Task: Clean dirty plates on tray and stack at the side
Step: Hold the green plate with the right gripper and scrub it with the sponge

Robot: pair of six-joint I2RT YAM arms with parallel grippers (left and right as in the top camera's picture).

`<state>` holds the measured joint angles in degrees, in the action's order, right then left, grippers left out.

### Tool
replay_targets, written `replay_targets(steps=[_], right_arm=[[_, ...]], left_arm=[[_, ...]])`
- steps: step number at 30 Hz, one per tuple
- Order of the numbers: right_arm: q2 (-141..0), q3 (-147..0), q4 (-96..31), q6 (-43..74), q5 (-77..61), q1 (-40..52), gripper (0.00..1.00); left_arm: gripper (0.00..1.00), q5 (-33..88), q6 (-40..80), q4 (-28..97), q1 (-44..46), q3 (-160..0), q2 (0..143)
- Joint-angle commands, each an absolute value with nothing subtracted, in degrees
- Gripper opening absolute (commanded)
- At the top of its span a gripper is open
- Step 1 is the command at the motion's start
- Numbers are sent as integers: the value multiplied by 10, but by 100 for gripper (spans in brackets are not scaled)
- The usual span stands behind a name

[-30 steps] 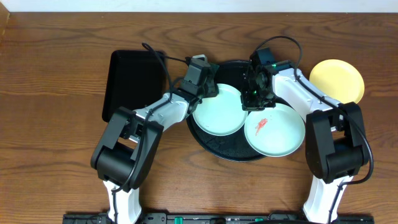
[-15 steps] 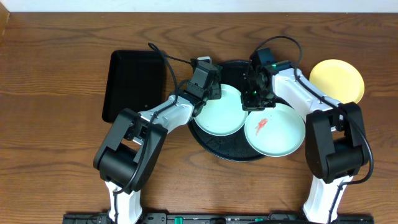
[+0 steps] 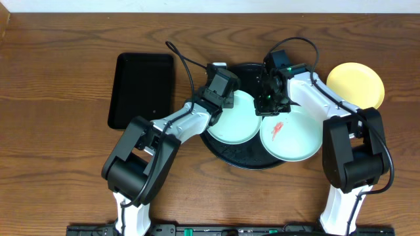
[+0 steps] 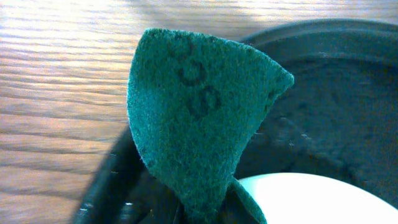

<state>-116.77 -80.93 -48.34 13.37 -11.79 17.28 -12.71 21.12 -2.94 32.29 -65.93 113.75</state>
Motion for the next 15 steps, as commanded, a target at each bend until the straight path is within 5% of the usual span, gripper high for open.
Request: replay_targets(steps=[1, 15], right_arm=[[-1173, -808, -491, 128, -92, 169, 1], [-1173, -808, -490, 128, -92, 169, 1]], left_arm=[[8, -248, 176, -14, 302, -640, 1126], [8, -242, 169, 27, 317, -640, 1075]])
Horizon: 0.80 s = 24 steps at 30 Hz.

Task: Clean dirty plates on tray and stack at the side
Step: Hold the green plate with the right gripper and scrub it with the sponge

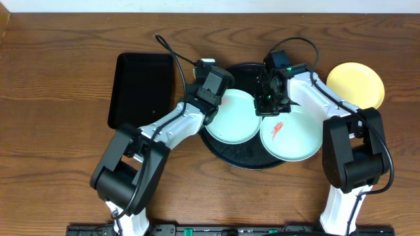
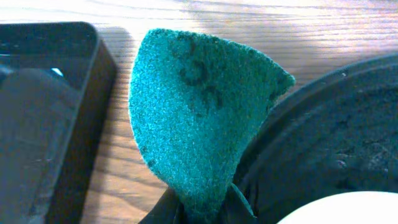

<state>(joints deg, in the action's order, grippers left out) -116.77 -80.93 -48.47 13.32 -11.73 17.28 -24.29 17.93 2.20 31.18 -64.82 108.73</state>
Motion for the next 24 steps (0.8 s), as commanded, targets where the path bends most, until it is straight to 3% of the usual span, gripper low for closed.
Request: replay_targets(steps=[1, 5, 24], right_arm=[[-1173, -808, -490, 128, -92, 169, 1], [-1173, -808, -490, 128, -92, 169, 1], [-1173, -808, -486, 128, -92, 170, 1]], left_arm=[[8, -219, 169, 30, 322, -640, 1075], [8, -161, 170, 27, 336, -640, 1075], [8, -162, 169, 26, 363, -640, 1106]])
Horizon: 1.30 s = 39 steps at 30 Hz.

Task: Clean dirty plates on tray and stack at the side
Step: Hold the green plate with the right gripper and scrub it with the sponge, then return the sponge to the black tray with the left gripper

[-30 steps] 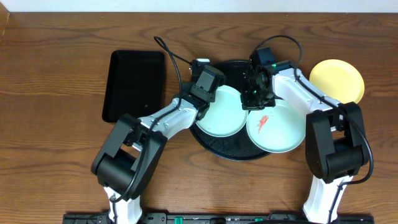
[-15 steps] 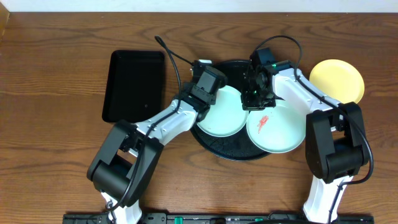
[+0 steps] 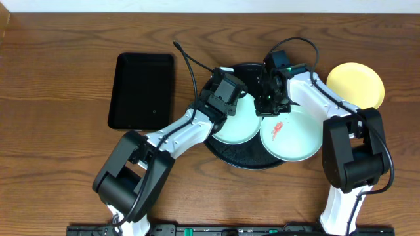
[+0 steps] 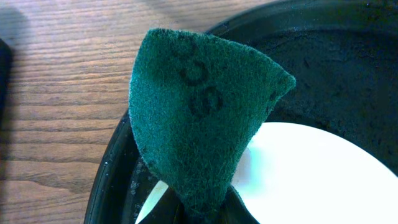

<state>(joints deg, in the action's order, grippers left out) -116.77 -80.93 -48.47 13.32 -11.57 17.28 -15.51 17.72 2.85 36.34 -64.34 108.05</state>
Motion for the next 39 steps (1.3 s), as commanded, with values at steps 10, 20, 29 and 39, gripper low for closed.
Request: replay_targets(steps=[10, 20, 29, 39], right_arm=[[-1173, -808, -489, 128, -92, 170, 1], [-1173, -808, -491, 128, -92, 170, 1], [-1172, -808, -491, 138, -100, 170, 1], [-1087, -809, -472, 137, -98, 170, 1]], left_arm=[[8, -267, 167, -32, 336, -640, 1136], [8, -296, 96, -126, 317, -641, 1126], [8, -356, 147, -31, 314, -641, 1029], [8, -66, 282, 235, 182, -641, 874]])
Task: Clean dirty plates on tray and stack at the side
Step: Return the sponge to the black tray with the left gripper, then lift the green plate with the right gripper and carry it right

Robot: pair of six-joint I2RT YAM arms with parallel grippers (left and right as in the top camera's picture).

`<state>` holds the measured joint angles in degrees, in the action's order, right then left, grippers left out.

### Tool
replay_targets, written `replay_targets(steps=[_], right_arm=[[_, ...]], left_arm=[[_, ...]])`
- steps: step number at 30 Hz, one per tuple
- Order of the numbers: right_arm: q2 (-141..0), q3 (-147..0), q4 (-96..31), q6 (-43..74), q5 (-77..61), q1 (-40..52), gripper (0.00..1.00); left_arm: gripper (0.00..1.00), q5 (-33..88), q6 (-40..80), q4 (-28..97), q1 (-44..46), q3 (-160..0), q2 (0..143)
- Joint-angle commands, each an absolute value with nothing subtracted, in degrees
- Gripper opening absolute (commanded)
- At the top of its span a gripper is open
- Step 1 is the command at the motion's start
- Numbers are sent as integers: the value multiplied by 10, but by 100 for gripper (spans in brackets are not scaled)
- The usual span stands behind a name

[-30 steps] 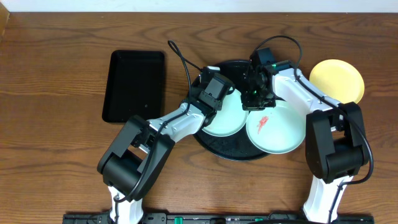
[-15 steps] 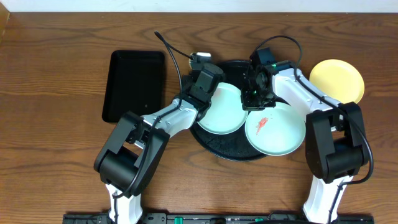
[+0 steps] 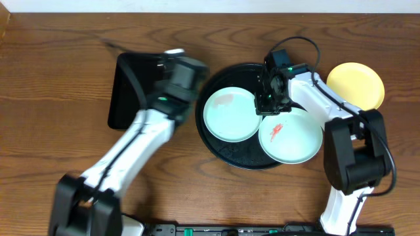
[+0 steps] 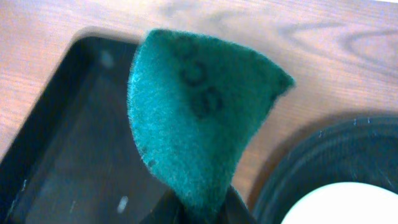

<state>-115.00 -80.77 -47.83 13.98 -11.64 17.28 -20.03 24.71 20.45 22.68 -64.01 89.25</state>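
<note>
Two pale green plates lie in the round black tray (image 3: 244, 159). The left plate (image 3: 228, 117) carries a faint pink smear; the right plate (image 3: 292, 136) has a red stain (image 3: 277, 130). My left gripper (image 3: 176, 77), blurred, hangs over the right edge of the rectangular black tray (image 3: 134, 98), shut on a green scouring pad (image 4: 199, 118). My right gripper (image 3: 270, 99) sits where the two plates' far rims meet; how its fingers stand is hidden. A yellow plate (image 3: 355, 85) rests on the table to the right.
In the left wrist view the rectangular tray (image 4: 68, 162) lies below the pad, with the round tray's rim (image 4: 323, 162) and a plate's edge (image 4: 351, 208) at the lower right. Wooden table surrounds both trays.
My left gripper, still holding the pad, has moved left from over the left plate to over the rectangular tray's right edge. The left plate now shows in full. The right arm is unchanged.
The left gripper held the pad at the left plate's far-left rim, then a little further left near the gap between the trays, then over the plate again. Now it is off the round tray. The right gripper stayed between the plates throughout.
</note>
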Motion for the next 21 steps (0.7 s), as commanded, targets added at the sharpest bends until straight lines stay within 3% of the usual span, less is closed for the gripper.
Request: replay_targets(steps=[1, 10, 21], right_arm=[[-1067, -809, -469, 127, -88, 170, 1], [-911, -809, -451, 23, 116, 196, 1], [-840, -809, -386, -149, 360, 312, 1]], left_arm=[[8, -42, 281, 256, 162, -641, 870], [8, -30, 275, 401, 39, -641, 869], [8, -30, 275, 418, 28, -641, 869]])
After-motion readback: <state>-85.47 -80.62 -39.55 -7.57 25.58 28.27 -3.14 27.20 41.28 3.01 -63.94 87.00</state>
